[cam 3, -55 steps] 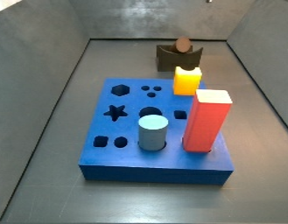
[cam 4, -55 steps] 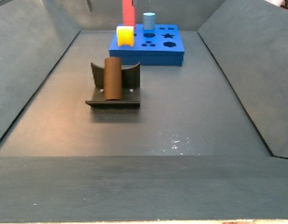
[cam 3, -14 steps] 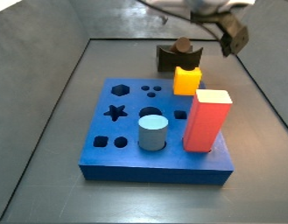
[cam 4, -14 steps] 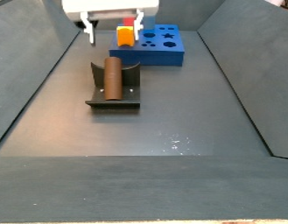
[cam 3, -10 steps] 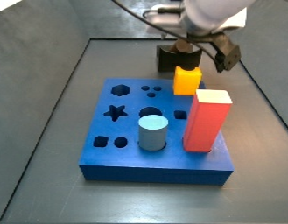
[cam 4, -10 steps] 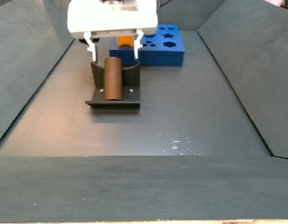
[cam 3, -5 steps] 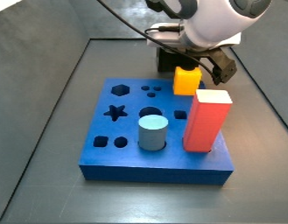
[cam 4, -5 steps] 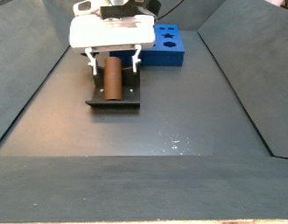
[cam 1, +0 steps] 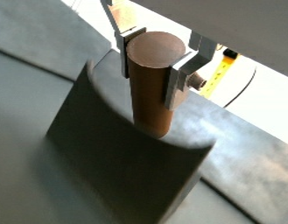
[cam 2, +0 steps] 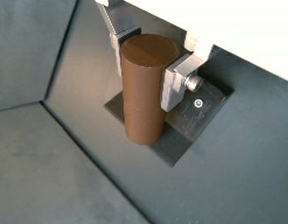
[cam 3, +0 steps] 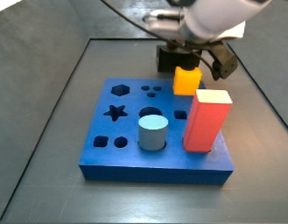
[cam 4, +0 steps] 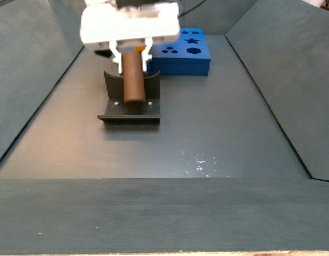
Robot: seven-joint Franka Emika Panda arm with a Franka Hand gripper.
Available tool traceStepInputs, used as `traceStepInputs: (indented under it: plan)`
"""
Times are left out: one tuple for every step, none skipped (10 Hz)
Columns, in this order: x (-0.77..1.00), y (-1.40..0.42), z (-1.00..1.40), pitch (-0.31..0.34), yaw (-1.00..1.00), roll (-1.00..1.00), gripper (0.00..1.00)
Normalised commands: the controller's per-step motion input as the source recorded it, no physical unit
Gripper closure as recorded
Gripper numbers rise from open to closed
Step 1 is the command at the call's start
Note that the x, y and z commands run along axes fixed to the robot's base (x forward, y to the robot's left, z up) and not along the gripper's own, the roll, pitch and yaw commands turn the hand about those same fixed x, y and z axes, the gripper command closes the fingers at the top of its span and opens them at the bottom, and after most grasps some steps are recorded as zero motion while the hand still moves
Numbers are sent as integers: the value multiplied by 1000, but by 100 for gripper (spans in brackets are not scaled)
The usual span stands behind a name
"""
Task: Pick up the round object. Move up. Place the round object on the fixture. Regrasp the round object. Move to above the board. Insert the round object.
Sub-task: Move to above the board.
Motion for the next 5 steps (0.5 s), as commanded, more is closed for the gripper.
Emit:
traceStepInputs:
  plan:
    - [-127,-126,1000,340,0,-3,100]
    - [-120,-118,1000,337,77,-52,100]
    - [-115,-113,1000,308,121,-75,100]
    - [-109,-102,1000,232,170,-82,100]
    - [-105,-96,1000,170,187,-82,100]
